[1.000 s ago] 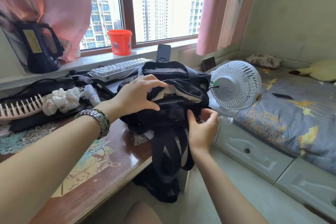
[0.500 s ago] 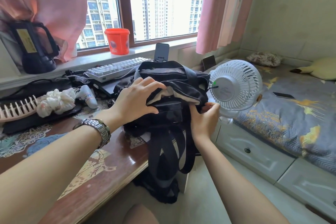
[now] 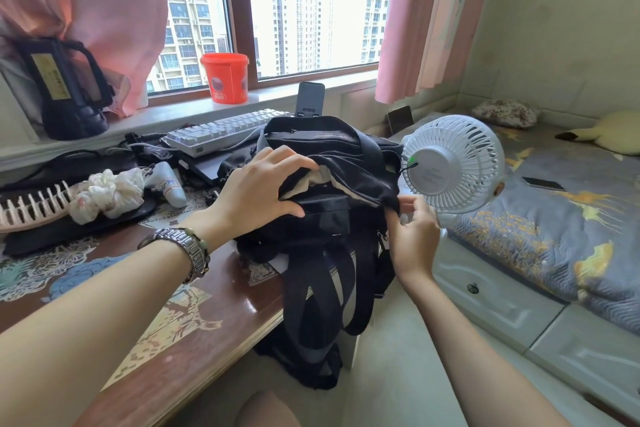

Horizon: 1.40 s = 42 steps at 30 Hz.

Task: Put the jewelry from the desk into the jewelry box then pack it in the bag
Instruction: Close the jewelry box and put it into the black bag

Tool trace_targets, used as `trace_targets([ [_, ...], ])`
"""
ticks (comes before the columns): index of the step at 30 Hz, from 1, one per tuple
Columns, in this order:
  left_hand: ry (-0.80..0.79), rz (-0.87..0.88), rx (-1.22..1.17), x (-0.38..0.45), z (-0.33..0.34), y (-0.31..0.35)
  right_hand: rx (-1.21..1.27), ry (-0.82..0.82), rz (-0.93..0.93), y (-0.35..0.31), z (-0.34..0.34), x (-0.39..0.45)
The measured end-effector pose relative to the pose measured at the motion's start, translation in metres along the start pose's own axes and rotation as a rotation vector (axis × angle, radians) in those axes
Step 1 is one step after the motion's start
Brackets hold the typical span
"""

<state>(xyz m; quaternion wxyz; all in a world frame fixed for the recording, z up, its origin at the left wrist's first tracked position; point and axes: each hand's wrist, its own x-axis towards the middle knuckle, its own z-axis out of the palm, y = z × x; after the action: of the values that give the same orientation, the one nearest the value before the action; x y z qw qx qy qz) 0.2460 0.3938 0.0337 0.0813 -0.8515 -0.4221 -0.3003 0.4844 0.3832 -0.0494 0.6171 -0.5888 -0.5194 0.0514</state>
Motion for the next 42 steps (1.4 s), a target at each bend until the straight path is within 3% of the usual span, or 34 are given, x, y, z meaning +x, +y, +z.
trace_targets([
  [4, 0.012, 0.002, -0.044, 0.002, -0.001, 0.0, 0.111, -0.051, 0.027, -0.001, -0.018, 0.004],
  [10, 0.007, -0.016, -0.173, 0.012, -0.003, 0.001, 0.067, -0.039, -0.085, -0.022, -0.038, 0.028],
  [18, 0.064, -0.06, -0.168, 0.019, -0.008, 0.002, 0.053, -0.093, -0.187, -0.039, -0.056, 0.038],
  [23, 0.021, 0.07, -0.054, 0.0, 0.005, 0.001, 0.034, -0.068, -0.17, -0.018, -0.055, 0.026],
  [28, 0.006, 0.136, 0.075, -0.006, 0.009, 0.002, -0.076, -0.161, -0.132, 0.006, -0.055, 0.012],
  [31, 0.001, 0.178, 0.171, -0.009, 0.01, 0.005, -0.037, -0.109, -0.089, 0.002, -0.063, 0.017],
  [36, 0.031, 0.127, 0.14, -0.008, 0.005, 0.008, 0.004, -0.11, -0.027, -0.011, -0.07, 0.031],
  [42, 0.045, 0.202, 0.18, -0.019, 0.009, 0.005, -0.049, -0.177, -0.063, 0.002, -0.068, 0.016],
])
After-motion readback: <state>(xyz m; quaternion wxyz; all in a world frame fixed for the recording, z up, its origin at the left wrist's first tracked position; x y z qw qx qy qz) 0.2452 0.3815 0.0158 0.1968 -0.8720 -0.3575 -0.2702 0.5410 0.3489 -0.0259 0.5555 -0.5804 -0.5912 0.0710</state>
